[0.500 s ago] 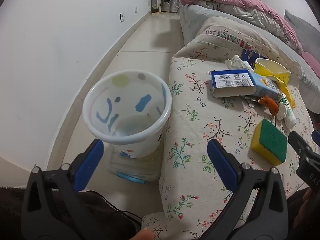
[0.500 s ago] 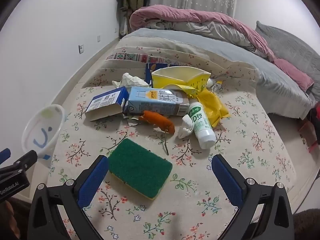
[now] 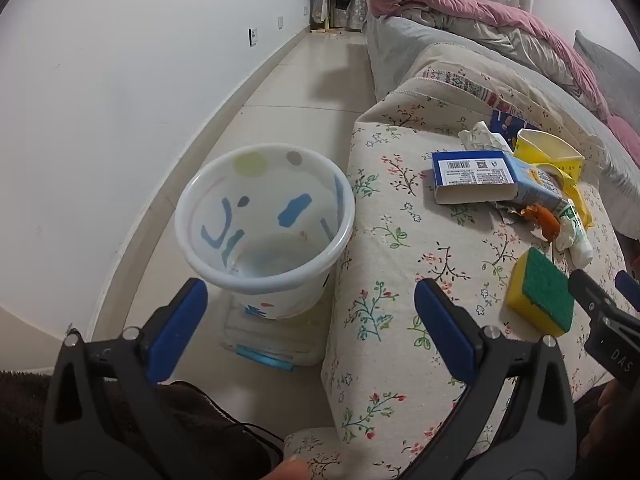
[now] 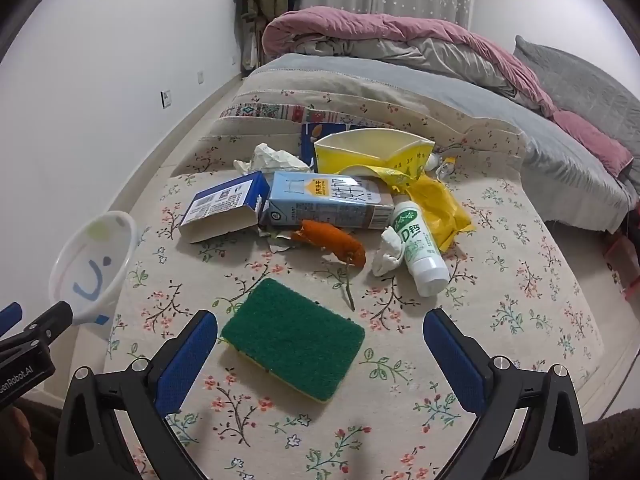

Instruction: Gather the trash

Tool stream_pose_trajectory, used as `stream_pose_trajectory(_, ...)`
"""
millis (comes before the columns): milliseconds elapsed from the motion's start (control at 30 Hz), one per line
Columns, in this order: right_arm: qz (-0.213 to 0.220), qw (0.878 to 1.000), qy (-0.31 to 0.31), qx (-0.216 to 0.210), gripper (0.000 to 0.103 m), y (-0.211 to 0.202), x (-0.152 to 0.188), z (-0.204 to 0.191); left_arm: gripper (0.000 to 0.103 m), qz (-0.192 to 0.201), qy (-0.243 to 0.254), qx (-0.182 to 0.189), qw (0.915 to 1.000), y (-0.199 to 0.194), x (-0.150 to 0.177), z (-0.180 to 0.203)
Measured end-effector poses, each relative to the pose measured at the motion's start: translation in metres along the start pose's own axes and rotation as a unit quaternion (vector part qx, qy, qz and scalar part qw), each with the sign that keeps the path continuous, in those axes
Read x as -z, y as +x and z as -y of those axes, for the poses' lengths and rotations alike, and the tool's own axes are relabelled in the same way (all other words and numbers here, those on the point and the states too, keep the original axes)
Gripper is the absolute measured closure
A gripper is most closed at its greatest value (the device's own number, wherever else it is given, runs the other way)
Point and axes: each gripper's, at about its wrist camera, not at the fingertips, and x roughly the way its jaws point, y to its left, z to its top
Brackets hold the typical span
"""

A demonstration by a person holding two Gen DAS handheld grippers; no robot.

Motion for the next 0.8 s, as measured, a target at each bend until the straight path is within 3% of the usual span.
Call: stream_pose_trajectory(800, 0.0, 1.0, 0.017, -0.005, 0.0, -0.0064, -0.0012, 0.0036, 0.0, 0.003, -0.001, 0.001, 1.0, -0.0014, 0.0022, 0.0025)
